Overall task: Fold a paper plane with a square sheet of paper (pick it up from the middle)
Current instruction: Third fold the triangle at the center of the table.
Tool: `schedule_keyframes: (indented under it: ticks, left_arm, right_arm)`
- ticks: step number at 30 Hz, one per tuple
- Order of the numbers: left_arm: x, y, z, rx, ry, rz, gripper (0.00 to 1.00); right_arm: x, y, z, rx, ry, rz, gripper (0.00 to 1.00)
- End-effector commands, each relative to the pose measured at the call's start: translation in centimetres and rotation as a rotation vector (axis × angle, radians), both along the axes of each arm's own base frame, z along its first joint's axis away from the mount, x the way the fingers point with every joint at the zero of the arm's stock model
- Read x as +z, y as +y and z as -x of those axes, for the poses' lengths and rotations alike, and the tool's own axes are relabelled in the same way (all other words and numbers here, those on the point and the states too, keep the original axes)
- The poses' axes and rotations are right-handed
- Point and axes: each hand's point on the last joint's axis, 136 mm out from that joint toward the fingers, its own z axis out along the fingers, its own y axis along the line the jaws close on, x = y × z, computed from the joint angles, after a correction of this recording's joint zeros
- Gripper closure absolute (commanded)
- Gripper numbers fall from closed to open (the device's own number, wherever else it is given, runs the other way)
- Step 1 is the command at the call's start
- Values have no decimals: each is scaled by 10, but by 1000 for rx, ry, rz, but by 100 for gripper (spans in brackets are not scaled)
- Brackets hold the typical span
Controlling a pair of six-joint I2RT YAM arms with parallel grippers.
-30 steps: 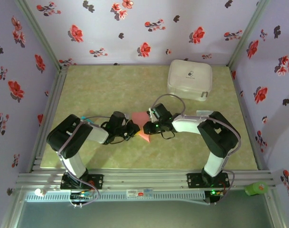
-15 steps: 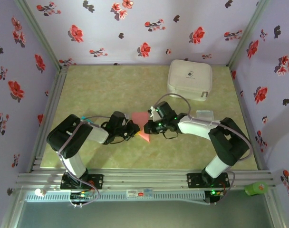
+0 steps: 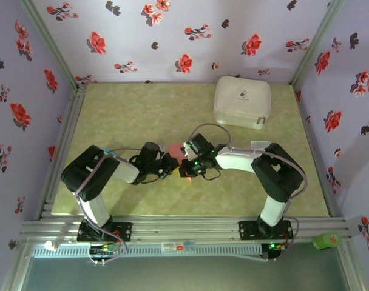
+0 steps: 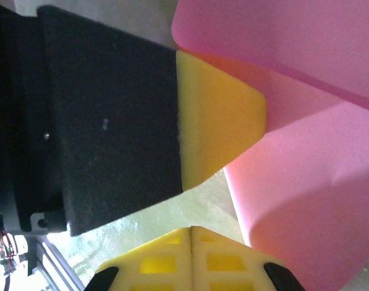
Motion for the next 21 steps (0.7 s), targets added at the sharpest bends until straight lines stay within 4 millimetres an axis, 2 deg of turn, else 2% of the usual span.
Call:
schedule_keyframes:
  ticks: [1, 8, 21]
  left_arm:
    - [-21, 6, 10, 2, 55, -52, 100]
    - [-22, 6, 10, 1, 54, -52, 100]
    - [-26, 9, 13, -4, 67, -70, 100]
  right_arm:
    - [-11, -7, 1, 9, 0, 66, 98]
    - [-23, -17, 1, -8, 0, 111, 97]
    - [-28, -23, 4, -31, 21, 102, 94]
